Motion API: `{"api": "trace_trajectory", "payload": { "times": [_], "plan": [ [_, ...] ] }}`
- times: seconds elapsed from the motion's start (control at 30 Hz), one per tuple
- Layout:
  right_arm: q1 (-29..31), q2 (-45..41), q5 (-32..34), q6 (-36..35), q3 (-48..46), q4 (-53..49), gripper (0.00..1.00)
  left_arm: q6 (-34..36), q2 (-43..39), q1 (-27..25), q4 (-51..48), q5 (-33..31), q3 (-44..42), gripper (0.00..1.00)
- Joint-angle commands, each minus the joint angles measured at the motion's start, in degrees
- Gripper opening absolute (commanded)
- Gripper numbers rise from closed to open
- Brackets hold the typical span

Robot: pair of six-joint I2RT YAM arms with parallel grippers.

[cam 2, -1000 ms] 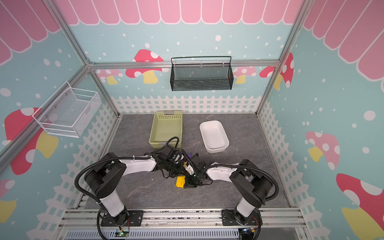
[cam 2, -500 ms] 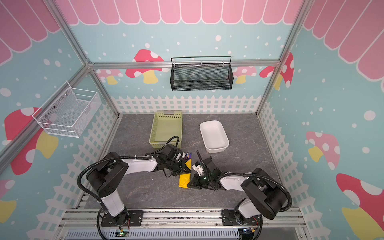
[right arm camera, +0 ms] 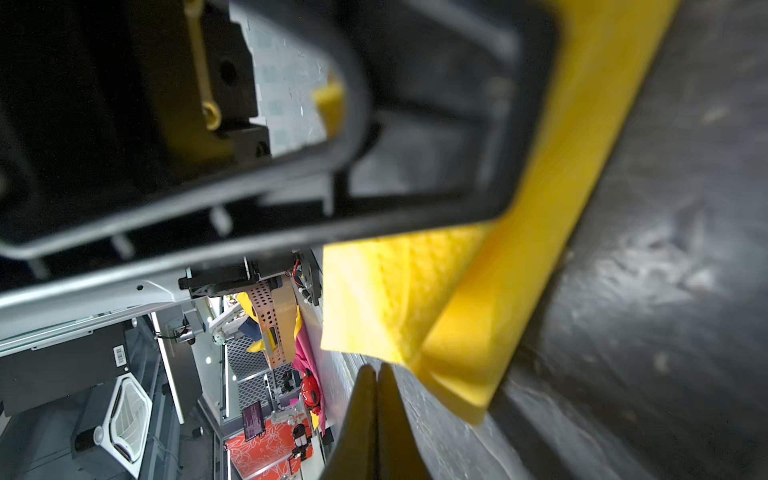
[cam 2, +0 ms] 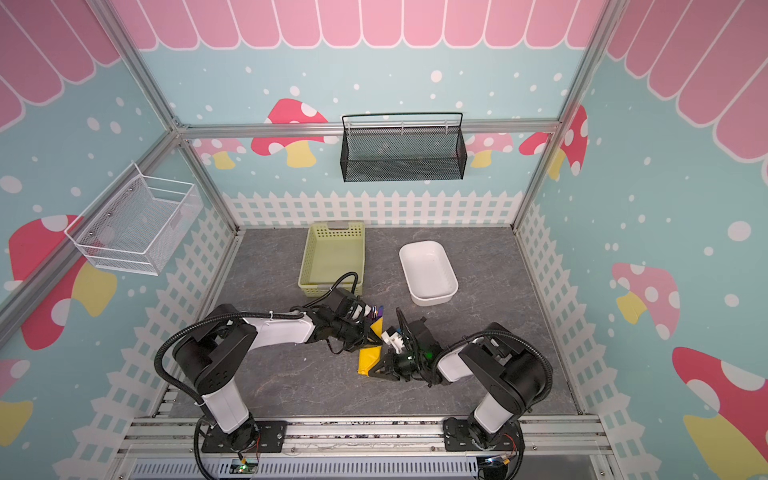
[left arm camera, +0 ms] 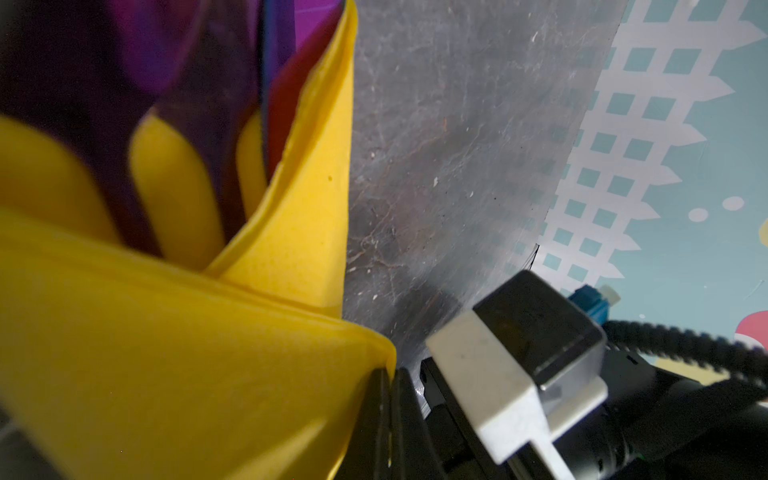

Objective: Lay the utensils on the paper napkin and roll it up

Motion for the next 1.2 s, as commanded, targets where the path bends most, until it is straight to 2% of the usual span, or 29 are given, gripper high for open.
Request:
{"api": "trace_trajectory", "payload": {
  "times": [0.0,0.17,0.33,0.67,1.17],
  "plan": [
    [-0.4,1.5,-0.1,1.4,-0.3,2.2,0.03,-1.0,0.1,-0.4,1.0,0.2,-0.4,0.00],
    [-0.9,3.5,1.3,1.3,-1.1,0.4,0.02,-0.9,0.0,-0.6,1.2,0.6,0.5,0.00],
    [-0.9,3.9,3.4,-1.8,0.6,-6.9,0.02,-1.1,0.3,-1.1,0.9,0.8,2.2,0.00],
    [-1.0,3.7,3.4,-1.8,0.3,-7.2,0.02,-1.8,4.5,-2.7,1.3,1.0,6.6,0.00],
    [-1.0,1.5,4.5,-2.0,-0.2,-6.7,0.02,-4.9,6.5,-3.1,4.5,0.0,5.9,0.00]
  ]
}}
